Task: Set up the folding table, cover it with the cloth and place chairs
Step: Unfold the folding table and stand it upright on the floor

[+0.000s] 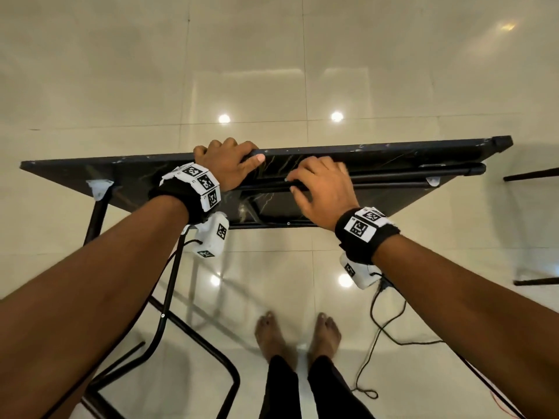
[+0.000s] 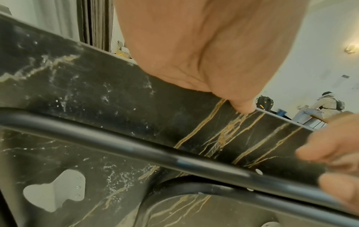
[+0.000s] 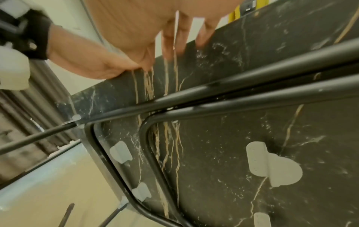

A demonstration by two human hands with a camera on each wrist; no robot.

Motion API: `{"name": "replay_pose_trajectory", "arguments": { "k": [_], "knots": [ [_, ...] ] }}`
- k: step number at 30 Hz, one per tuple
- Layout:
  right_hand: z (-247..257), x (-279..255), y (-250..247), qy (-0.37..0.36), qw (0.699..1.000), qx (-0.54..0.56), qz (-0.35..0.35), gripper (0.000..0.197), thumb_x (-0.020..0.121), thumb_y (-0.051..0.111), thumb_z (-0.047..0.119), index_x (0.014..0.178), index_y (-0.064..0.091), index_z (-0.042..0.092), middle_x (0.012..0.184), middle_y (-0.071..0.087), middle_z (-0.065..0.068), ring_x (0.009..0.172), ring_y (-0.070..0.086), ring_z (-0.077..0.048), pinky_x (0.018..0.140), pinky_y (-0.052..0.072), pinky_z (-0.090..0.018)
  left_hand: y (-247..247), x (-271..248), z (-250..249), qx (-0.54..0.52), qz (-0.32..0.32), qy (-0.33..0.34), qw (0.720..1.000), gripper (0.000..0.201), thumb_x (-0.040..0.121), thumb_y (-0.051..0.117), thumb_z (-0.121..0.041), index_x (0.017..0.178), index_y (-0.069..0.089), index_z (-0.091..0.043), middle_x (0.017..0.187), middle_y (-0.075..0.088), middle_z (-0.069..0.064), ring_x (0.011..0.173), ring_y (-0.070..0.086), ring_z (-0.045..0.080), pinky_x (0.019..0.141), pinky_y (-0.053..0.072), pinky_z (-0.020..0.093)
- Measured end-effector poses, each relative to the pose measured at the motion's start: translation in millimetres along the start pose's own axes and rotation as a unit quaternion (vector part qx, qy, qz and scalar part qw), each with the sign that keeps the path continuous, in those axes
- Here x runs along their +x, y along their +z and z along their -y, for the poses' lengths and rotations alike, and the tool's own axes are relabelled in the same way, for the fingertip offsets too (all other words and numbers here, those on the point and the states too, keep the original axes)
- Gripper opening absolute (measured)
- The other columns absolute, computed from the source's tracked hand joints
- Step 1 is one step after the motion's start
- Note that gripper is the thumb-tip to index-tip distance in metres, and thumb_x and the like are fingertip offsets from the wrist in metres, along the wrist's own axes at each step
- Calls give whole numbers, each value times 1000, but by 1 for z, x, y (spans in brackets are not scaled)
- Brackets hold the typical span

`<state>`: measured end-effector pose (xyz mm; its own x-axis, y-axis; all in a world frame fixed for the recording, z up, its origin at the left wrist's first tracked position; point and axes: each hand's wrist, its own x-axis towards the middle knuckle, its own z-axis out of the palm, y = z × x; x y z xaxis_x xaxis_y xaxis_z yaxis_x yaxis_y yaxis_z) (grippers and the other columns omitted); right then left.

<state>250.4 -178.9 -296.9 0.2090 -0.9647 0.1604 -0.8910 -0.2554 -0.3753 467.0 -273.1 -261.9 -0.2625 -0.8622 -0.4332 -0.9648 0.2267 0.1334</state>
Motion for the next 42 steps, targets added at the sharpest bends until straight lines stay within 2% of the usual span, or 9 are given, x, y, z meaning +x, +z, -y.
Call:
{"name": "replay_pose_trajectory", "arguments": {
  "k": [2, 4, 11, 14, 18, 25, 30, 36, 42],
  "knots": [
    [14, 4, 14, 17, 996, -17, 84, 39, 89, 66, 34, 126, 63, 21, 122, 62, -3, 110, 54, -27, 88, 46, -46, 2, 0, 1, -5, 0, 2, 1000, 49, 97, 23, -66, 130, 48, -42, 131, 52, 4, 126, 43, 33, 105, 21, 54],
    [26, 12, 27, 42, 990, -32, 130, 46, 91, 63, 39, 134, 57, 23, 129, 59, -1, 116, 53, -27, 94, 43, -48, 3, 2, 3, -11, -3, 10, 1000, 48, 98, 21, -66, 131, 47, -43, 131, 51, 2, 127, 42, 32, 105, 21, 53],
    [43, 28, 44, 92, 976, -63, 186, 37, 99, 47, 51, 129, 63, 34, 131, 57, -2, 122, 47, -32, 101, 35, -52, 2, 7, 4, -27, -6, 38, 999, 43, 100, 22, -61, 131, 47, -44, 131, 51, 0, 128, 41, 32, 104, 21, 52],
    [42, 10, 42, 82, 980, -63, 173, 38, 99, 46, 54, 128, 63, 37, 125, 58, -3, 117, 49, -31, 96, 37, -50, 0, 12, 4, -26, -11, 45, 999, 44, 100, 22, -61, 131, 47, -44, 132, 51, 0, 128, 41, 32, 105, 21, 53],
    [46, -29, 39, 66, 989, -53, 125, 36, 98, 51, 53, 125, 66, 33, 105, 59, -5, 99, 54, -31, 78, 40, -42, -2, 17, 6, -17, -6, 55, 998, 45, 100, 20, -60, 133, 45, -42, 133, 50, 2, 128, 41, 34, 105, 21, 55],
    [55, -101, 29, 148, 984, -62, 84, 43, 95, 41, 59, 118, 68, 36, 90, 49, 1, 82, 51, -24, 66, 35, -34, -6, 20, 7, -13, 4, 59, 998, 48, 100, 19, -62, 134, 44, -40, 137, 49, 3, 129, 41, 35, 104, 22, 55],
    [50, -151, 9, 182, 978, -50, 87, 46, 95, 39, 61, 121, 67, 36, 88, 47, 1, 79, 50, -23, 59, 39, -33, -6, 21, 9, -19, 8, 60, 998, 47, 99, 19, -62, 131, 45, -40, 136, 49, 3, 128, 40, 36, 103, 23, 56],
    [39, -215, -23, 270, 958, -65, 72, 44, 97, 44, 58, 125, 67, 34, 87, 44, 2, 73, 48, -18, 49, 24, -21, -9, 24, 8, -25, 6, 60, 998, 45, 100, 22, -61, 130, 47, -39, 134, 49, 5, 129, 40, 37, 102, 24, 55],
    [20, -260, -52, 342, 935, -62, 67, 48, 94, 46, 51, 135, 62, 32, 90, 48, -1, 52, 50, -23, 43, 32, -24, -11, 24, 8, -21, -8, 57, 998, 45, 101, 23, -59, 131, 49, -37, 134, 50, 6, 128, 40, 37, 102, 25, 54]
  ]
}}
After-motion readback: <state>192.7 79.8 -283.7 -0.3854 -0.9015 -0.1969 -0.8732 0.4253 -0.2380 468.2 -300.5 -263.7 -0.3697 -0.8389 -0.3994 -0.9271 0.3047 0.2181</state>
